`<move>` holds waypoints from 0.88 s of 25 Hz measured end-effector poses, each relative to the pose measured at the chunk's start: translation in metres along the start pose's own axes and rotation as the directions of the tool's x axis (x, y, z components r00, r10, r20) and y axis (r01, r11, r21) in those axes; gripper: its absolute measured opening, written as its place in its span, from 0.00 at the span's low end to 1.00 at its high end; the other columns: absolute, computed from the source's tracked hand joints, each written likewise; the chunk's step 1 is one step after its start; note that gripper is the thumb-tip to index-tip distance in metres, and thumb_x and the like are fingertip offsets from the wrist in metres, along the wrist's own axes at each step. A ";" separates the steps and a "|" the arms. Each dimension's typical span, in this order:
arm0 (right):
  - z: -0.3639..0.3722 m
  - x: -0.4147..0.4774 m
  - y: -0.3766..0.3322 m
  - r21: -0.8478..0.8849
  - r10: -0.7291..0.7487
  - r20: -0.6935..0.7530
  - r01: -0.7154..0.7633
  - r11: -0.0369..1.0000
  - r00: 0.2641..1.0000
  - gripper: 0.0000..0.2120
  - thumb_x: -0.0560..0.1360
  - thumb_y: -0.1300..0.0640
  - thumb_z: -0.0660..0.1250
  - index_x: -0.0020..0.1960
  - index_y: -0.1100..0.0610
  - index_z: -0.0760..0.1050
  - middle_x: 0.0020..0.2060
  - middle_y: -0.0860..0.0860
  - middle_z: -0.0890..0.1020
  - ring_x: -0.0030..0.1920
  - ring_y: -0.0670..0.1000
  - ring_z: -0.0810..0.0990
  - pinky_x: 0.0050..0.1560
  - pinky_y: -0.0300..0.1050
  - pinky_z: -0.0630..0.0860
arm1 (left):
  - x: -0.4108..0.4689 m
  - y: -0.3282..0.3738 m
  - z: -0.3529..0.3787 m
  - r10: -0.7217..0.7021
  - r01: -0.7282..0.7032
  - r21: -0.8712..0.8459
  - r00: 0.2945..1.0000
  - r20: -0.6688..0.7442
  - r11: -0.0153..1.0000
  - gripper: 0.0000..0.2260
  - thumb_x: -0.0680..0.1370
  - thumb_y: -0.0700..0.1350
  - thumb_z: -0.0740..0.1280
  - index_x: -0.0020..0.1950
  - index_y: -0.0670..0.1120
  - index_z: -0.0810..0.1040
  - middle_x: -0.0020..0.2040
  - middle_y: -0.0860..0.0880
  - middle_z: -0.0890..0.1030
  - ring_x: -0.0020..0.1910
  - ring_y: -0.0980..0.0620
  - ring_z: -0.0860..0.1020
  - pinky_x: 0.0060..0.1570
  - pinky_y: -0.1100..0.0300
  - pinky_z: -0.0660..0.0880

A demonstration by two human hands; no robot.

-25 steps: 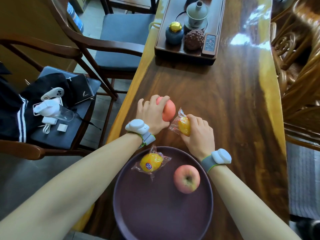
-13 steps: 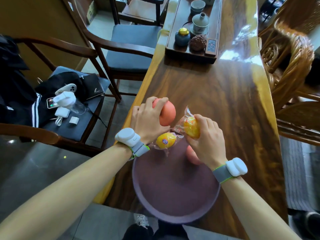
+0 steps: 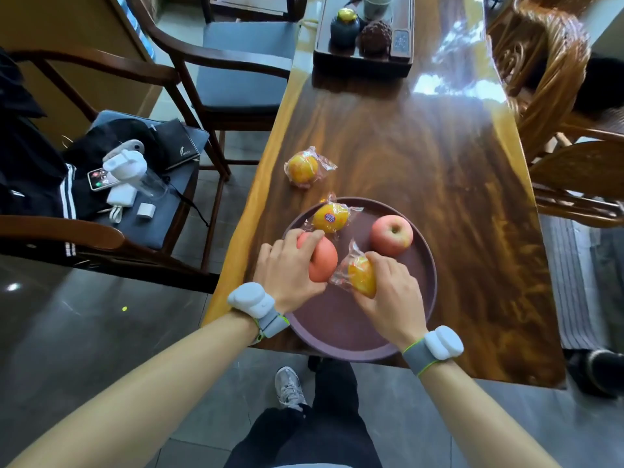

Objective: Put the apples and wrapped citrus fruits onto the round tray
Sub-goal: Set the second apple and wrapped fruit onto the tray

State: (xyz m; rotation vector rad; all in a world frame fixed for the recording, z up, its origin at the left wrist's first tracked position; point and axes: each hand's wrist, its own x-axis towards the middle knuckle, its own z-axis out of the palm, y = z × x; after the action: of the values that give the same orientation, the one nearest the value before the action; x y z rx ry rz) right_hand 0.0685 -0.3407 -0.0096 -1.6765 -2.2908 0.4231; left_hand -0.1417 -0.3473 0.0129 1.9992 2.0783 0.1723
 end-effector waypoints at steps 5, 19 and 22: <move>0.036 -0.023 0.019 -0.048 0.100 0.121 -0.095 0.994 0.988 0.29 0.66 0.46 0.71 0.65 0.53 0.71 0.54 0.53 0.81 0.52 0.61 0.79 0.46 0.55 0.76 | -0.009 0.003 0.050 -0.024 0.020 0.038 0.993 0.114 0.999 0.40 0.62 0.60 0.74 0.72 0.58 0.65 0.66 0.48 0.73 0.53 0.42 0.79 0.51 0.48 0.70; 0.038 -0.014 0.024 -0.128 0.138 0.228 -0.111 0.986 0.964 0.39 0.65 0.38 0.73 0.70 0.52 0.68 0.62 0.53 0.77 0.63 0.59 0.75 0.59 0.57 0.73 | 0.010 -0.007 0.048 0.032 -0.036 0.017 0.984 0.177 0.999 0.44 0.67 0.71 0.69 0.78 0.58 0.57 0.77 0.50 0.64 0.71 0.45 0.68 0.63 0.44 0.68; 0.024 -0.002 0.021 -0.084 0.076 0.156 -0.064 0.994 0.985 0.37 0.67 0.34 0.69 0.69 0.53 0.70 0.64 0.53 0.78 0.64 0.58 0.75 0.60 0.56 0.73 | 0.027 -0.010 0.035 0.059 -0.060 0.002 0.996 0.067 0.998 0.40 0.69 0.72 0.64 0.76 0.54 0.63 0.75 0.50 0.69 0.69 0.47 0.71 0.62 0.45 0.70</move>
State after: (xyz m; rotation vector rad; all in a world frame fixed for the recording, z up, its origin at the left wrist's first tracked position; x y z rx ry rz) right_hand 0.0780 -0.3381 -0.0402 -1.8269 -2.3949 0.5047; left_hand -0.1429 -0.3238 -0.0264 2.0419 1.9820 0.1103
